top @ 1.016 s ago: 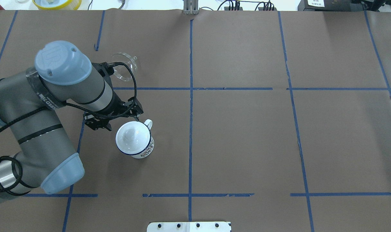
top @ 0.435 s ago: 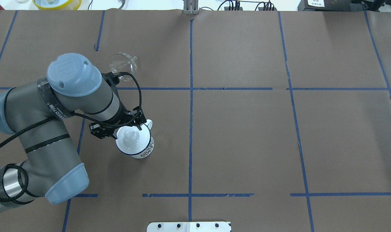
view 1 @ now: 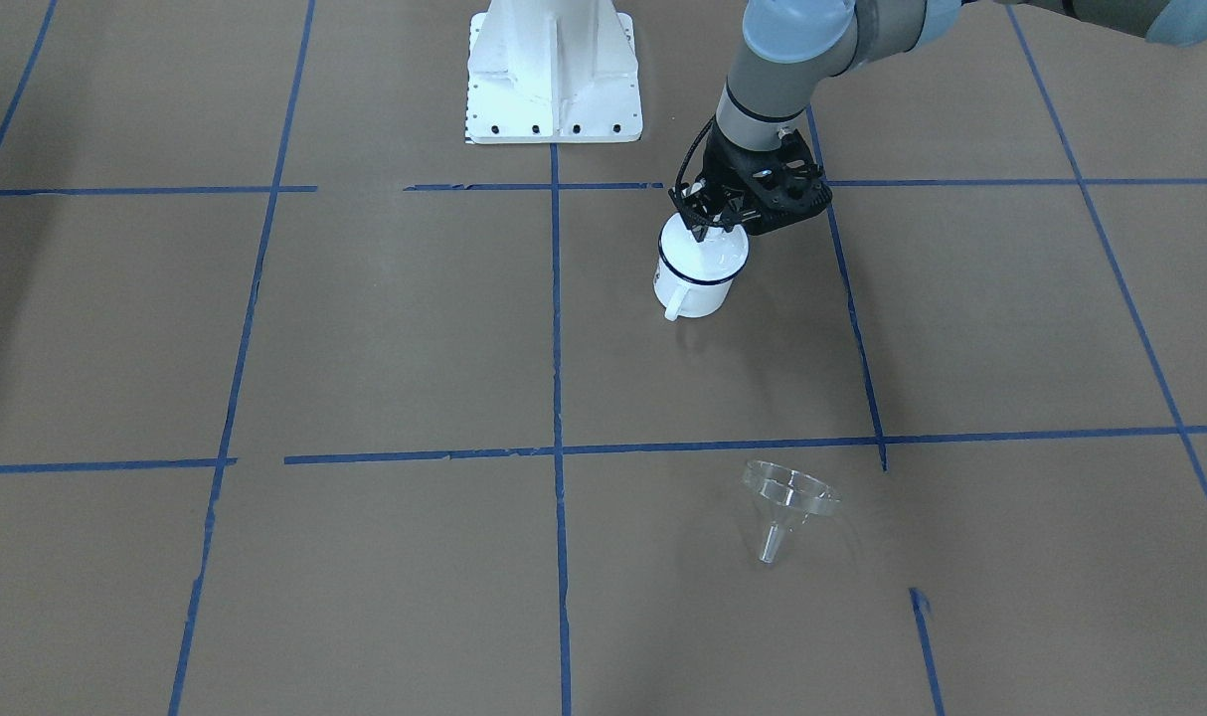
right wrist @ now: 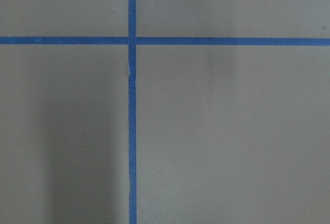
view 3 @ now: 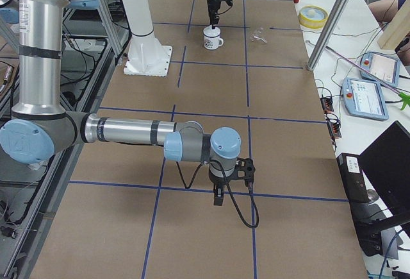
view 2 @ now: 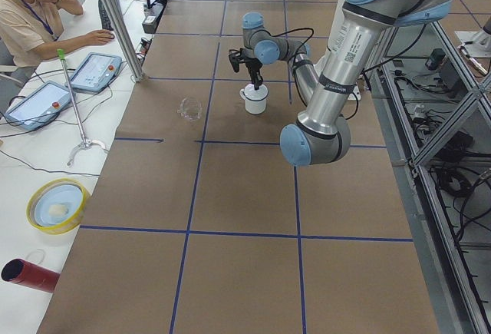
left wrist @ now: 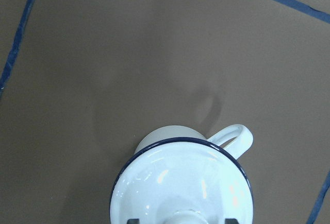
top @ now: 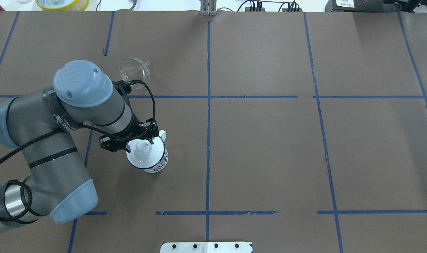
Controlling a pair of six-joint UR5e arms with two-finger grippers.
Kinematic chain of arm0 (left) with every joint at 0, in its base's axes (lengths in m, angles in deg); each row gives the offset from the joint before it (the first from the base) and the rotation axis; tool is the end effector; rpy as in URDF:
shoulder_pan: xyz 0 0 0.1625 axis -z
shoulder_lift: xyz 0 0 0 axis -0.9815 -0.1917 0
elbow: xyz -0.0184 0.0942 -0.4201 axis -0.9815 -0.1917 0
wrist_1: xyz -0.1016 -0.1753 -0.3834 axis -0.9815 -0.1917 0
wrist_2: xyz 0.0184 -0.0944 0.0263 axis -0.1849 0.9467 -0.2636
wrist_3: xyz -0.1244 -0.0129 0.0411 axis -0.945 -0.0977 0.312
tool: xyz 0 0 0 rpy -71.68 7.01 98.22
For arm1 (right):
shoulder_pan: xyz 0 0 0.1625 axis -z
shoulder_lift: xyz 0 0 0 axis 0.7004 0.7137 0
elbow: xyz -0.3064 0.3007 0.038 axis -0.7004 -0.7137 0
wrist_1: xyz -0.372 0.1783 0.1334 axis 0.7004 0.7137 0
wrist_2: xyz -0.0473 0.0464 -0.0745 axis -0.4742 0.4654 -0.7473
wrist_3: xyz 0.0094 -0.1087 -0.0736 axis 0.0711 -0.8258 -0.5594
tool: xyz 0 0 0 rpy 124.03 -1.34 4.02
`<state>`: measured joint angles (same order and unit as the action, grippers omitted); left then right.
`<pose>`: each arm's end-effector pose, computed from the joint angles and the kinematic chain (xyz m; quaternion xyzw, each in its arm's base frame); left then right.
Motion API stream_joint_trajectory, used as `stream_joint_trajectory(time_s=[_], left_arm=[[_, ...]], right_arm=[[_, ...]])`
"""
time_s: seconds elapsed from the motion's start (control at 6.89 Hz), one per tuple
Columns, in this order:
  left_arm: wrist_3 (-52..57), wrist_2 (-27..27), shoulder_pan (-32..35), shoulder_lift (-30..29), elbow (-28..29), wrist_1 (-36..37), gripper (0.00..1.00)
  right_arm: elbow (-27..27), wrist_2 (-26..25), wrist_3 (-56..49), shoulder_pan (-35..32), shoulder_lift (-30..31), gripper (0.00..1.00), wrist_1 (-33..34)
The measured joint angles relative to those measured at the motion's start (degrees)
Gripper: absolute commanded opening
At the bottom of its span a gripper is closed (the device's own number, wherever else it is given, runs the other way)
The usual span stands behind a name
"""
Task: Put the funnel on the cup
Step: 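Close the left gripper on the white lid's knob, then lift the lid off the mug and lower it beside the mug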
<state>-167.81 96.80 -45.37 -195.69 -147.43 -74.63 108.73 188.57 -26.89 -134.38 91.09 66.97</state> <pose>0.4719 -0.4049 0.2386 -0.0842 0.4006 -0.1584 0.8985 0.0459 -0.4643 0.7005 -0.0092 -0.3520 0.0052 0.9359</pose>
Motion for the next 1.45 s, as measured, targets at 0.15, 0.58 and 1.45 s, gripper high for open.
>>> stream_joint_trajectory(time_s=[0.15,0.58,1.45], left_arm=[[-0.02,0.01,0.01,-0.05,-0.12,0.03,0.0],[0.15,0.02,3.96,-1.69,-5.79,5.92,0.0],[9.33,-0.04,8.01,14.78,-12.26,-2.87,0.0]], right_arm=[[0.0,0.0,0.0,0.0,0.0,1.0,0.0],[0.0,0.0,0.0,0.0,0.0,1.0,0.0],[-0.01,0.0,0.0,0.0,0.0,1.0,0.0]])
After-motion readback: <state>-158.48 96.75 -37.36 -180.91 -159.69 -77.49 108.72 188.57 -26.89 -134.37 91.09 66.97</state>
